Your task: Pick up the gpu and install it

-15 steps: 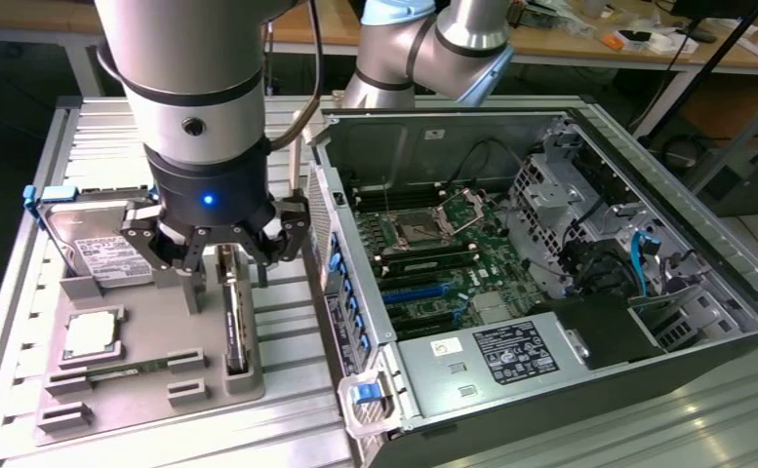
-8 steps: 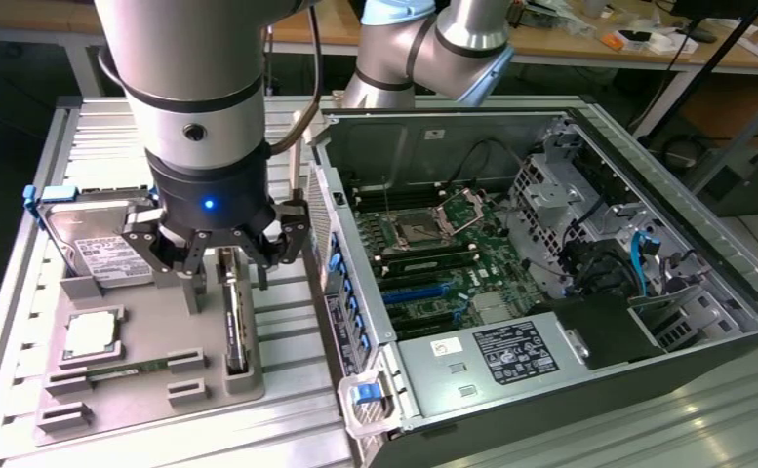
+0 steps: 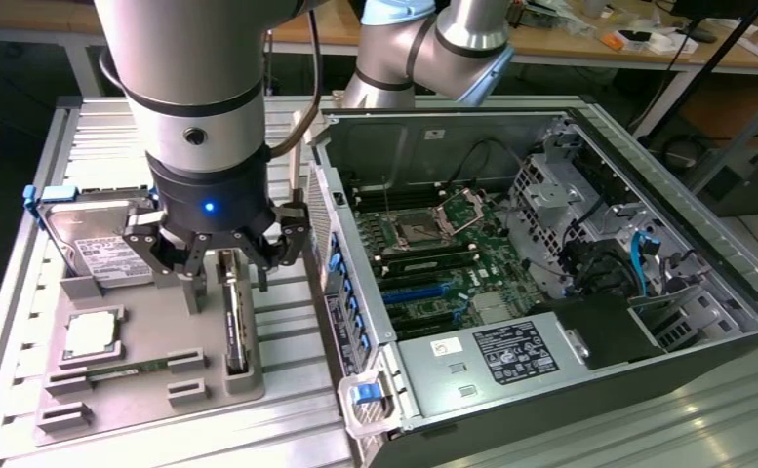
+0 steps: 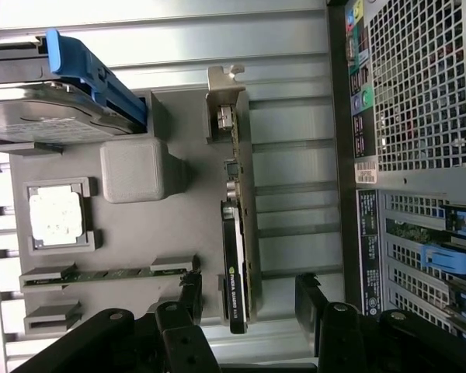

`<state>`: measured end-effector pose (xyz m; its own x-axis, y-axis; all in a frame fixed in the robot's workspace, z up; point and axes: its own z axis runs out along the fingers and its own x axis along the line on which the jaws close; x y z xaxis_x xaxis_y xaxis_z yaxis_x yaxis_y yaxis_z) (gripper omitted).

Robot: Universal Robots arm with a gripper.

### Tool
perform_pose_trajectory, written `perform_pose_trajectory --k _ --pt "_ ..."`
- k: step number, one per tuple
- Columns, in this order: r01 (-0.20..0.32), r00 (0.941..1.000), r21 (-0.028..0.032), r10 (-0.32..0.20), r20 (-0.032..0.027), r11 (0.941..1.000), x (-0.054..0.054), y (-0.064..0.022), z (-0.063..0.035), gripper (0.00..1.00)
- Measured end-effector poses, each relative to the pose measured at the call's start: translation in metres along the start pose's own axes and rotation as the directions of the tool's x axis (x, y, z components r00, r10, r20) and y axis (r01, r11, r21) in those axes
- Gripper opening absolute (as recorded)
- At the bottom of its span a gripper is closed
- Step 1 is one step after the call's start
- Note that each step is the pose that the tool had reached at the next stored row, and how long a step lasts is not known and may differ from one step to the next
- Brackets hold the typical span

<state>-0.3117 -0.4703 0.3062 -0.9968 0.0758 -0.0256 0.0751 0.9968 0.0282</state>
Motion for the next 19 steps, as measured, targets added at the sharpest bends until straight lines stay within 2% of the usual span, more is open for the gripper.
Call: perform_pose_trajectory --k 19 --pt "0.000 1.0000 0.0000 0.000 0.0000 1.0000 0.0001 -0.0001 0.0047 0.60"
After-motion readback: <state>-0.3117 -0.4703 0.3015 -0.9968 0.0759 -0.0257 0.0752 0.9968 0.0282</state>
